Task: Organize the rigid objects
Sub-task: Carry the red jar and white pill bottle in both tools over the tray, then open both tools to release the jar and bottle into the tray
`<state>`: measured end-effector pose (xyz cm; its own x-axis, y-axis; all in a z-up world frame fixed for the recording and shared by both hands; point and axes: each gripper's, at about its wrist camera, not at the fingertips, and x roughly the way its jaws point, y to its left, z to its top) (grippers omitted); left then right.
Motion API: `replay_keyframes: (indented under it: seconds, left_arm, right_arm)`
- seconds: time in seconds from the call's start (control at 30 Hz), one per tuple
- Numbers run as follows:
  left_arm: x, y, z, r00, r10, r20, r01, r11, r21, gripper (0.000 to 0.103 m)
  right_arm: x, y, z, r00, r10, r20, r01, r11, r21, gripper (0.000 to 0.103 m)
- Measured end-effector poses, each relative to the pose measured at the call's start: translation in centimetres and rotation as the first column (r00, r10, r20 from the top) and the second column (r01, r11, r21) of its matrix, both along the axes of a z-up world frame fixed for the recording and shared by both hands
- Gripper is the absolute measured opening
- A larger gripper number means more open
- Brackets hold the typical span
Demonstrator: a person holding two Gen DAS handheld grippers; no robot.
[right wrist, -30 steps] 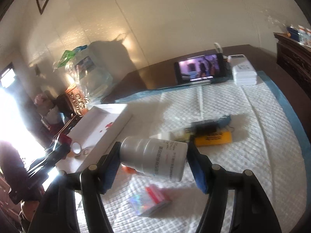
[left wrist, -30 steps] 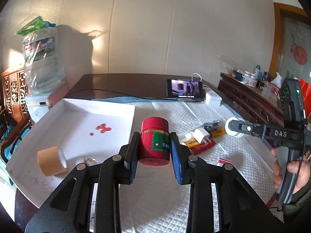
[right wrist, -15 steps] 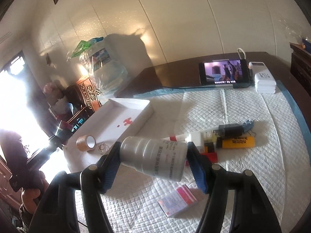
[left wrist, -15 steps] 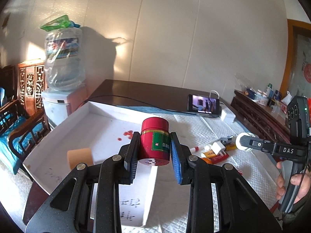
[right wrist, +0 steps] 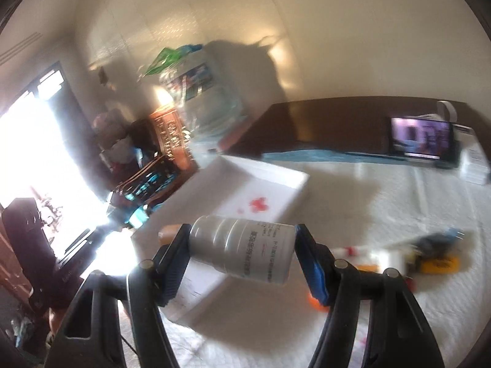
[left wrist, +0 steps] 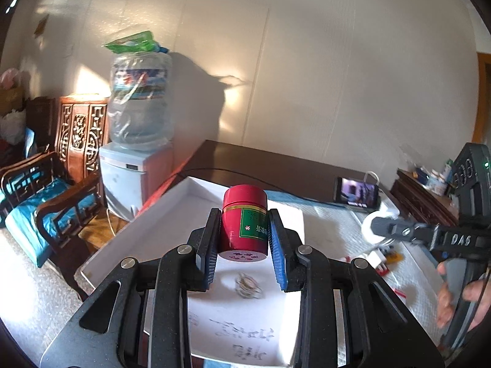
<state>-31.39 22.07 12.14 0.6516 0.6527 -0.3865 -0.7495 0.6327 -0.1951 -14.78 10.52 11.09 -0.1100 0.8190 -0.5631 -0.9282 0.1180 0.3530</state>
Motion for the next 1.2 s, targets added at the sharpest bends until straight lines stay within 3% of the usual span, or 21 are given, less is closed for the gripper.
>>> replay_keyframes:
  seconds: [0.27, 0.53, 0.8, 1.2]
  left_arm:
    - [-0.6, 2.5, 0.7, 0.999, 0.032, 0.002, -0.032, 0.999, -0.010, 0.029]
    - [3.0, 7.3, -1.3, 1.000, -0.023, -0.007, 0.022, 0.989, -0.144, 0.030]
    - [4.4, 9.2, -3.5, 1.000, 0.009, -0.025, -0.013, 0.980, -0.198, 0.030]
    - [5.6, 10.4, -5.3, 0.998, -0.012, -0.055, -0.003, 0.966, -0.259, 0.030]
  right_arm:
    - [-3.7, 3.6, -0.8, 0.999, 0.047, 0.018, -0.046, 0.999, -0.018, 0.066]
    - [-3.1, 5.3, -2.6, 1.000, 0.026, -0.005, -0.026, 0.999, -0.038, 0.066]
    - [-2.6, 7.5, -6.1, 0.999, 0.011, -0.046, -0.016, 0.992, -0.123, 0.066]
    - [-3.4, 8.5, -7.4, 0.998, 0.038, -0.055, -0.046, 0.987, -0.156, 0.066]
